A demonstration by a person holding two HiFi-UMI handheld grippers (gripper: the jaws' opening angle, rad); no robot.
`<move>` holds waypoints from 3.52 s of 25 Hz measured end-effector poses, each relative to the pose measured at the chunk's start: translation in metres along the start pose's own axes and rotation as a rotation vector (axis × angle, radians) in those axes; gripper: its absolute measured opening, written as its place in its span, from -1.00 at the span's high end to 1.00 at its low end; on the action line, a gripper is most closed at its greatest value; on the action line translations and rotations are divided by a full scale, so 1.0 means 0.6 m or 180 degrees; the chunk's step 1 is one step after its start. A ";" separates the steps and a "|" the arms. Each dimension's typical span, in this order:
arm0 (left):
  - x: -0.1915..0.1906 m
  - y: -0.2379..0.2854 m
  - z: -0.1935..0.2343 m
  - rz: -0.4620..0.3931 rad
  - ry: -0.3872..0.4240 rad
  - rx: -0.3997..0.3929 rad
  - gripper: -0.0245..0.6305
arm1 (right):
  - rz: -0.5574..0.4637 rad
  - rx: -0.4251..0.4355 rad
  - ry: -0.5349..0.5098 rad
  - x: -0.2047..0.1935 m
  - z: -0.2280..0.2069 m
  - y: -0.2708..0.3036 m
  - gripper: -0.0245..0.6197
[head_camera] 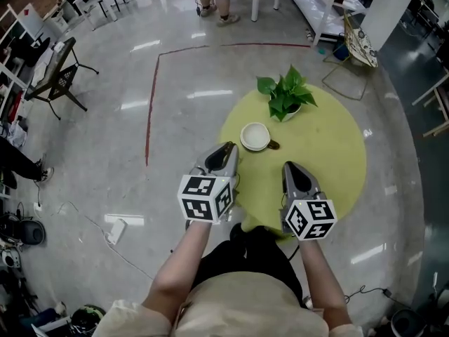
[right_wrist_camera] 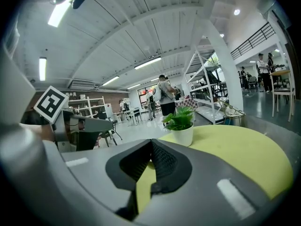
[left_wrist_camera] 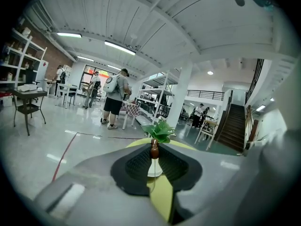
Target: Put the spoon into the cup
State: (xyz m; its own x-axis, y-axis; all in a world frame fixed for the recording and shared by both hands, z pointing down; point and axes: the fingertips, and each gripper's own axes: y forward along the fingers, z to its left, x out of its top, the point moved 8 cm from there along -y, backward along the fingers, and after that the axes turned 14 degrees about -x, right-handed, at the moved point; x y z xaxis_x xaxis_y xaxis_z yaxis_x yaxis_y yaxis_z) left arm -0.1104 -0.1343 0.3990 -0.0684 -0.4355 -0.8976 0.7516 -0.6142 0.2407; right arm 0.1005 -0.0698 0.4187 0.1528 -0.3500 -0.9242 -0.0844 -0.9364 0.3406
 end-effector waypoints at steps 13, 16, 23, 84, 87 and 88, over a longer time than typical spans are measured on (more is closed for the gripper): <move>0.047 0.058 0.010 -0.0209 -0.0126 0.0120 0.78 | 0.0000 0.0177 -0.0015 0.039 -0.031 0.060 0.92; 0.048 0.079 0.014 -0.0179 -0.0131 0.0140 0.78 | 0.0011 0.0192 0.0006 0.041 -0.042 0.072 0.92; 0.037 0.131 0.024 -0.0063 -0.0176 0.0158 0.78 | 0.0139 0.0221 0.0045 0.031 -0.063 0.104 0.92; -0.083 0.184 0.119 0.0291 -0.0741 0.0442 0.63 | 0.0550 0.0341 0.0047 -0.009 -0.070 0.179 0.92; -0.085 0.184 0.123 0.0301 -0.0749 0.0461 0.62 | 0.0549 0.0337 0.0051 -0.010 -0.071 0.179 0.92; -0.086 0.184 0.124 0.0305 -0.0751 0.0466 0.62 | 0.0550 0.0335 0.0053 -0.010 -0.071 0.179 0.92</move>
State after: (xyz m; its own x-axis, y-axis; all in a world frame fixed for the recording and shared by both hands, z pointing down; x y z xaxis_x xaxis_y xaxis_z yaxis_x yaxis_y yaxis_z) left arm -0.0727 -0.2282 0.4993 -0.1652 -0.6266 -0.7616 0.6606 -0.6437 0.3864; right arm 0.1325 -0.1694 0.4683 0.1434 -0.5064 -0.8503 -0.2131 -0.8548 0.4732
